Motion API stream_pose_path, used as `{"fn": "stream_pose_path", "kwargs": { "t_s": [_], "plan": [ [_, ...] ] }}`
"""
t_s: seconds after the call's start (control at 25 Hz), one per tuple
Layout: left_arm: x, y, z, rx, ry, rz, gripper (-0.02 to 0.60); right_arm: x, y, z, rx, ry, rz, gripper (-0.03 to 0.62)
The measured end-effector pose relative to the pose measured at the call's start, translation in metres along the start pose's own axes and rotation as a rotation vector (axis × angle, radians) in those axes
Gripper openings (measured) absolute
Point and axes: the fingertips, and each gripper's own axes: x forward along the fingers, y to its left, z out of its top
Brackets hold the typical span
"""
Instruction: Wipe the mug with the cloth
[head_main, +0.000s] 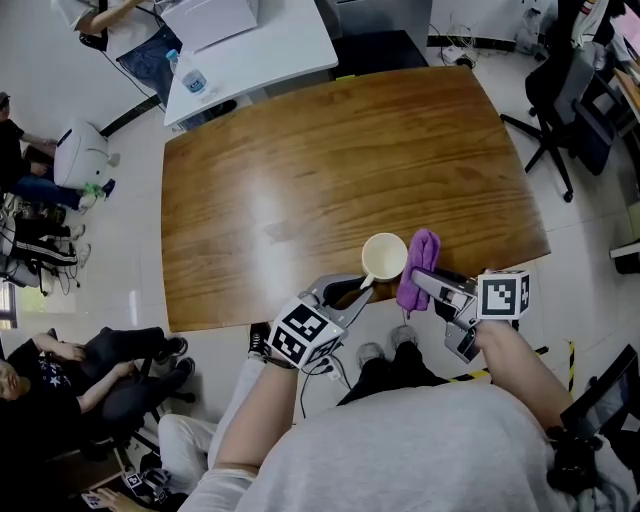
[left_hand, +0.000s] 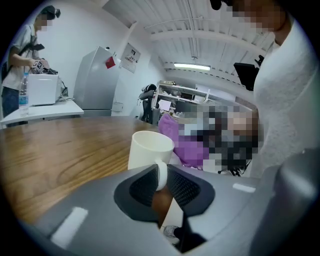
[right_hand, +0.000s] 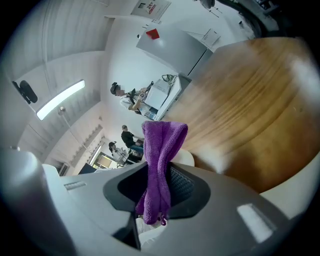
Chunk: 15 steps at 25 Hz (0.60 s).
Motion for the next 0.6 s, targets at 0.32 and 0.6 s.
{"fn": "stream_pose_path", "kwargs": {
  "t_s": [0.32, 0.6],
  "plan": [
    [0.002, -0.001, 0.002, -0.009, 0.002, -0.015, 0.046, 0.014, -0.037, -0.009, 0.011, 0.039, -0.090, 0.107],
    [0.006, -0.005, 0.002, -0.014, -0.002, -0.019, 0.049, 0.020, -0.066, -0.017, 0.013, 0.082, -0.159, 0.109]
  ]
}}
